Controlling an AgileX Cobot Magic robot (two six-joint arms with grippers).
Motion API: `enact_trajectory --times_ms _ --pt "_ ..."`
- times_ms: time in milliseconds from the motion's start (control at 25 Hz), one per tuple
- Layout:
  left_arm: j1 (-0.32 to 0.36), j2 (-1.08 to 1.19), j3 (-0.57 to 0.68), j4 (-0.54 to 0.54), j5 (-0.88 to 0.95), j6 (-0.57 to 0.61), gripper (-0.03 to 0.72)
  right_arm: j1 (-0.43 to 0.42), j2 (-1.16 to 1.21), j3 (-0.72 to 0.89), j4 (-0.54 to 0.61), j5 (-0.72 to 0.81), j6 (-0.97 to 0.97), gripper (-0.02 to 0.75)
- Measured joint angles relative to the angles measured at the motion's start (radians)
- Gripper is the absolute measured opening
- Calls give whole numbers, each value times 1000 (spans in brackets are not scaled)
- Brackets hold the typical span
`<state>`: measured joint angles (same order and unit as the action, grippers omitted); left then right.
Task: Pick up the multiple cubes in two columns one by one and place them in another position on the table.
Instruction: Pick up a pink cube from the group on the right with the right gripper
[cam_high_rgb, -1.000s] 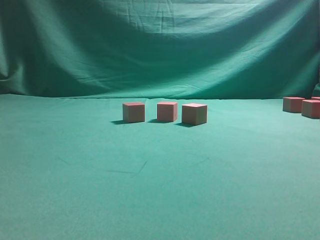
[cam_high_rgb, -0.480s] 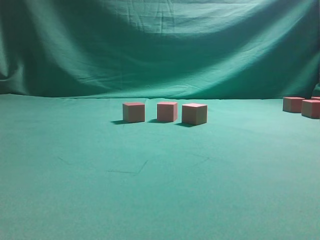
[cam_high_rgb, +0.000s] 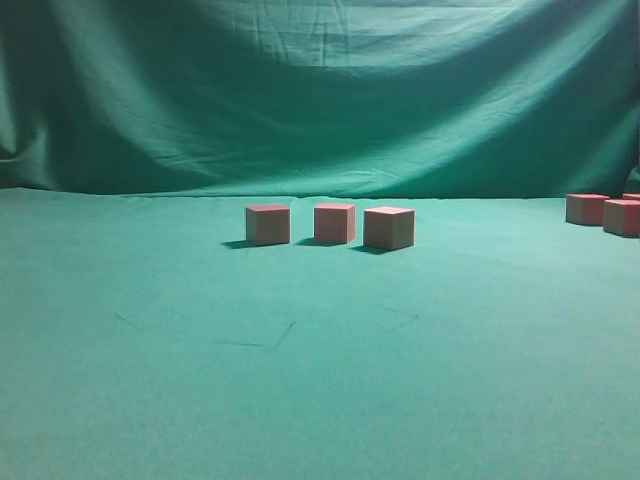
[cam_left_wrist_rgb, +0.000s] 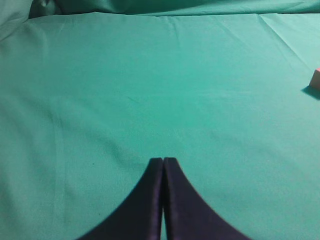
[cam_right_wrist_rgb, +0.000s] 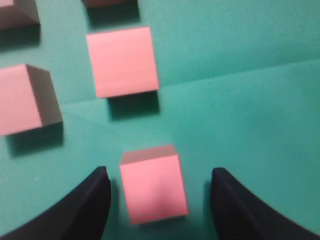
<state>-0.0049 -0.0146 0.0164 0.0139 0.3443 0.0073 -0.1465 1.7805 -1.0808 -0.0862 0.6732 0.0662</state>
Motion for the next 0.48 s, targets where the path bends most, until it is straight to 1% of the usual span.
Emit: enact_trajectory --times_ms 160,480 --pt "0 0 0 0 0 0 0 -2 22 0 26 -26 -12 403" --pt "0 0 0 0 0 0 0 -2 43 0 32 -46 -26 403"
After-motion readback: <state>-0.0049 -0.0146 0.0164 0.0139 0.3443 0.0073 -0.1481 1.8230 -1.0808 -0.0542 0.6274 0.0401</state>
